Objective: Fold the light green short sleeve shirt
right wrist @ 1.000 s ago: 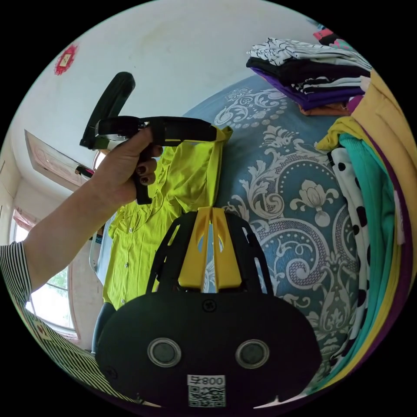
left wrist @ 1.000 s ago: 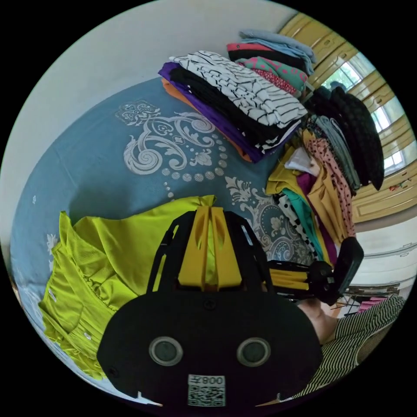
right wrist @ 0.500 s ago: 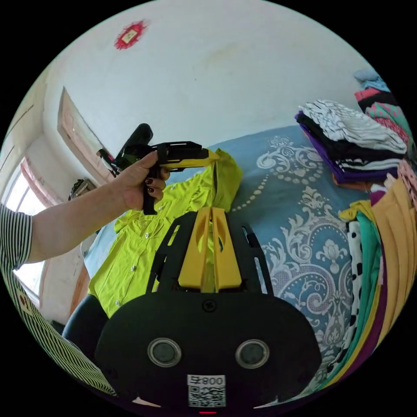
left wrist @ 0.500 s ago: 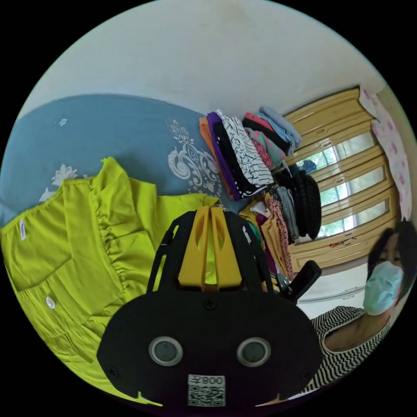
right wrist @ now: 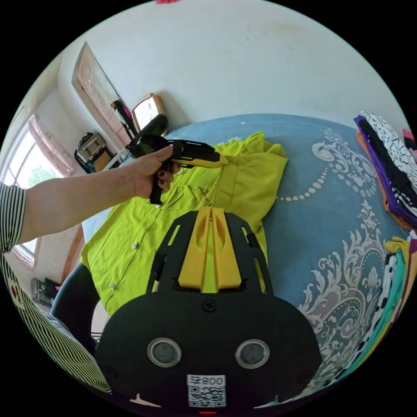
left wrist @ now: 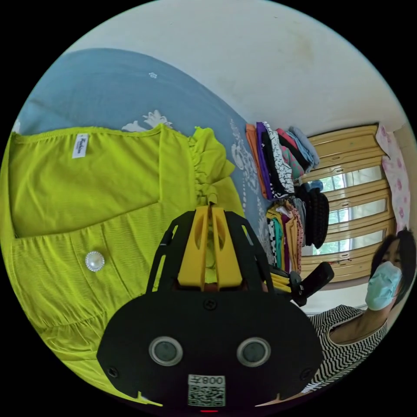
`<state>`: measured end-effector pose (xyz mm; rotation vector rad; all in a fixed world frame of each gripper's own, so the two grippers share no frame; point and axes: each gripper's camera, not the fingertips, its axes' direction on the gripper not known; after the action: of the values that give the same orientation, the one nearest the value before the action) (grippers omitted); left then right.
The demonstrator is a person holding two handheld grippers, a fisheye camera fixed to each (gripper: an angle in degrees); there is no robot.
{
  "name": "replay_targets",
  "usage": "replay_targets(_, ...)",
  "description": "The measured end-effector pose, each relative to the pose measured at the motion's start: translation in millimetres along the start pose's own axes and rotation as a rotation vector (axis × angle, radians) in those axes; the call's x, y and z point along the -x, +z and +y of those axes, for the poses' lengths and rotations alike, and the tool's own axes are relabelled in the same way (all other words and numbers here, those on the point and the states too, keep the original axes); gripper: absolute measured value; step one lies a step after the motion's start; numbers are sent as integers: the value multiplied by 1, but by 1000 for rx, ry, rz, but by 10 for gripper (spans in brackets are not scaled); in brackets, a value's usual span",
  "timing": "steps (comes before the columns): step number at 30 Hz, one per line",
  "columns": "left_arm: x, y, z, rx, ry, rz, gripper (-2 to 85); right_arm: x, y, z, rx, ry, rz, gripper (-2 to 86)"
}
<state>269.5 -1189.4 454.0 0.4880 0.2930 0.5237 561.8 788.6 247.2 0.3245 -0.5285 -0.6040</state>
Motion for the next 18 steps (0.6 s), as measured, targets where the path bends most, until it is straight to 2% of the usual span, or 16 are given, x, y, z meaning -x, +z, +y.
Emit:
replay_targets(4, 4, -17, 1, -8, 3, 11, 29, -2, 14, -6, 49, -2, -21, 2)
replay_targets(10, -29, -42, -3, -42, 126, -58, 40, -18, 16, -18, 64, 41, -100, 2)
replay_targets(15, -82, -21, -21, 51, 303, -138, 35, -24, -1, -27, 16, 56, -53, 2)
replay_targets(18, -90, -6, -29, 93, 305, -197, 25, -35, 5, -29, 38, 101, -36, 2)
